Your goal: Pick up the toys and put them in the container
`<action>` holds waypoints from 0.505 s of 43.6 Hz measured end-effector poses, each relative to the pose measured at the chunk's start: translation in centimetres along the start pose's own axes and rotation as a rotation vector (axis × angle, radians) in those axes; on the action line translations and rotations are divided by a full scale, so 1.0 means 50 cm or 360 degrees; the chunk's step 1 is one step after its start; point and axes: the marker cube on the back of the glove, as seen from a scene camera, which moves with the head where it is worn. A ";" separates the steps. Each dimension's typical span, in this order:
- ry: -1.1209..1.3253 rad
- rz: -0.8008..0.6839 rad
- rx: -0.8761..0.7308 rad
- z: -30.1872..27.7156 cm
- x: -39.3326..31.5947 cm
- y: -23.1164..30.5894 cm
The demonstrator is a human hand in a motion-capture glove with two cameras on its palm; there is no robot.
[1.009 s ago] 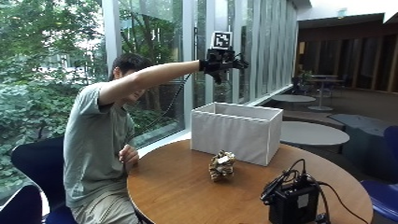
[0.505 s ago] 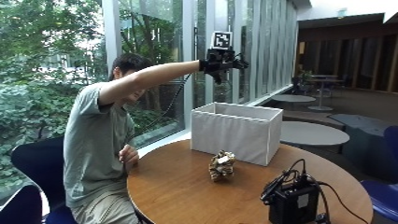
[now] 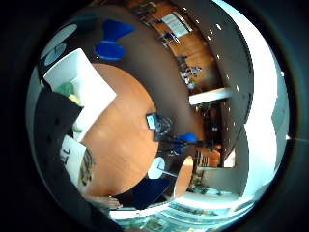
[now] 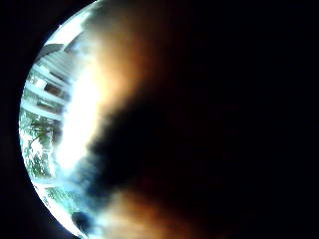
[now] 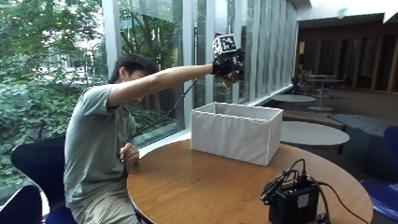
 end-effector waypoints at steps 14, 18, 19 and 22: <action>0.0064 0.0100 -0.0200 0.050 -0.047 -0.022; 0.0264 -0.0026 -0.0352 0.071 -0.037 -0.009; 0.0333 -0.0086 -0.0393 0.077 -0.033 -0.005; 0.0364 -0.0180 -0.0401 0.073 -0.041 -0.004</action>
